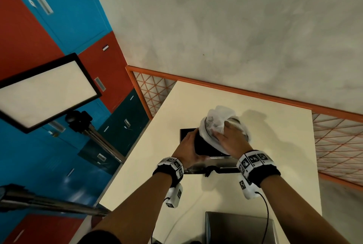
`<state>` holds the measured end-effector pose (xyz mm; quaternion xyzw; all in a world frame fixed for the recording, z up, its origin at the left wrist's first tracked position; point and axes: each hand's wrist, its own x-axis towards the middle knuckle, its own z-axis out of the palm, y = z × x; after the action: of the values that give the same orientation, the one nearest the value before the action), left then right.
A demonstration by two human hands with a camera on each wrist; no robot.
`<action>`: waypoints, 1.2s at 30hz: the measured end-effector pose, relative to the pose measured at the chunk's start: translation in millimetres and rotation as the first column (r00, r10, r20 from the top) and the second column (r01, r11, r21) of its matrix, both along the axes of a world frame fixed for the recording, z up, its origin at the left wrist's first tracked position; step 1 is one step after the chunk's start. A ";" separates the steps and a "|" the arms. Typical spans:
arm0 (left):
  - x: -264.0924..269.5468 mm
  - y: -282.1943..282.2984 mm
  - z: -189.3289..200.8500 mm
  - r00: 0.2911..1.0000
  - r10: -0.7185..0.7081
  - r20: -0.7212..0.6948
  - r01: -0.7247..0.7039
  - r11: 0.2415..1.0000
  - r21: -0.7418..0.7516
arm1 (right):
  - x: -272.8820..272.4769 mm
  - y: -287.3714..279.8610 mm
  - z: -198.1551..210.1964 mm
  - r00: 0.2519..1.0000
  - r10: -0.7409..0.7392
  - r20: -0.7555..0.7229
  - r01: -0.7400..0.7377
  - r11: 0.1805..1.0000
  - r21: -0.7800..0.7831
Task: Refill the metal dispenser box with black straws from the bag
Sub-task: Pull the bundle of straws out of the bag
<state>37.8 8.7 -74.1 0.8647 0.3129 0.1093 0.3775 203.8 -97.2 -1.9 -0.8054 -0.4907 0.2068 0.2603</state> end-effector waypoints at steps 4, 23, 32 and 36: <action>-0.3 0.8 1.2 1.000 -0.009 -0.028 0.008 1.000 -0.010 | 13.1 1.2 17.2 0.997 -0.078 -0.018 0.079 0.995 0.054; 0.8 1.0 7.5 0.993 -0.011 -0.114 0.005 0.999 -0.045 | 22.5 -15.4 80.8 0.988 -0.097 -0.122 0.119 0.976 0.181; 0.7 1.3 14.7 0.991 -0.002 -0.131 -0.017 0.989 -0.144 | 24.1 -28.8 108.3 0.890 -0.174 -0.422 0.338 0.873 0.352; -11.5 -4.9 29.0 1.000 0.006 -0.017 -0.010 0.979 -0.204 | 16.8 -35.2 93.7 0.700 -0.130 -0.702 0.431 0.861 0.270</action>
<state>26.3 3.8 -45.0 0.8210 0.3291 0.0709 0.4612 220.5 -132.4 91.8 -0.6708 -0.2661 0.3262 0.6106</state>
